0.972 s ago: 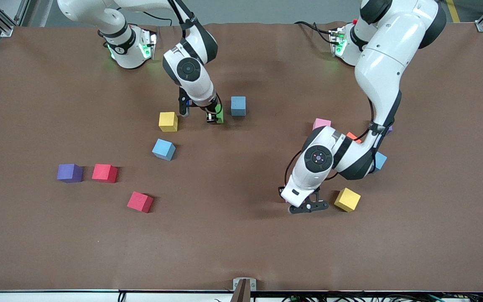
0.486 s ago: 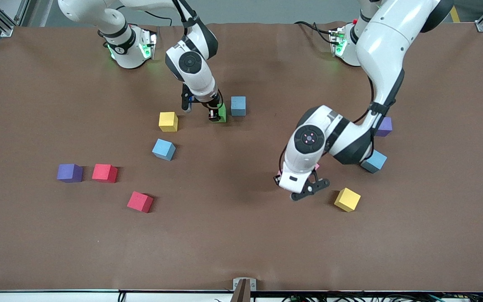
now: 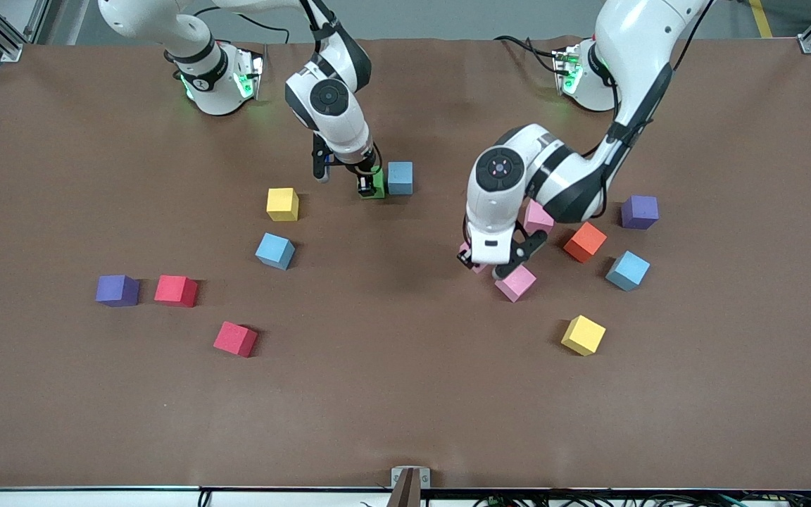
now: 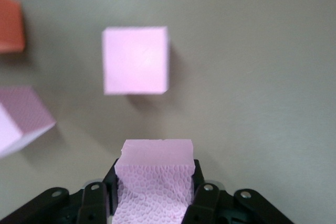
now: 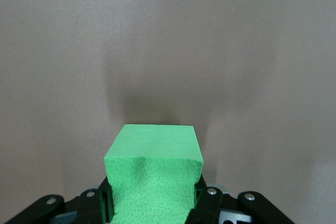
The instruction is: Arrange 11 blocks into digit 3
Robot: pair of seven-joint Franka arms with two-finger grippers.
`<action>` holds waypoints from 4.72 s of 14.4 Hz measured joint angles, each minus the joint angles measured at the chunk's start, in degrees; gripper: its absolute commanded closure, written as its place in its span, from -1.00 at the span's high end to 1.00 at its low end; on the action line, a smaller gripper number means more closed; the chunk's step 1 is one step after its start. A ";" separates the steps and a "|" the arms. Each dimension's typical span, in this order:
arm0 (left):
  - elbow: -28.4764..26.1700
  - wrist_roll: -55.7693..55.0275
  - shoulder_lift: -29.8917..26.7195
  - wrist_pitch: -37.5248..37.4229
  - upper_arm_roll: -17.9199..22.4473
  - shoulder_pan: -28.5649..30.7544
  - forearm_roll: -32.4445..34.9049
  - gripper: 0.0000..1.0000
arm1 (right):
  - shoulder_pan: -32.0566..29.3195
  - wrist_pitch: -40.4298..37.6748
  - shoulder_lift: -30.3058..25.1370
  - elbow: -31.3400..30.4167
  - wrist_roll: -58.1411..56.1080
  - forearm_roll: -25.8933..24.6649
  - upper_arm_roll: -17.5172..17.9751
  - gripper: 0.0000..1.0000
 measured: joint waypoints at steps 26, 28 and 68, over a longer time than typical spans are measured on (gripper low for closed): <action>-14.18 -65.38 -1.10 7.31 -9.06 -6.21 3.88 -0.52 | 1.54 -0.50 0.67 0.77 5.89 0.00 0.62 -0.71; -14.18 -65.68 -0.50 7.91 -9.06 -7.07 3.88 -0.52 | 1.54 -0.51 0.71 0.80 5.89 0.00 0.62 -0.40; -4.67 -66.18 -0.28 -7.47 -12.48 -11.90 3.49 1.00 | -35.31 -24.91 5.45 25.14 -54.86 -10.57 -0.85 1.00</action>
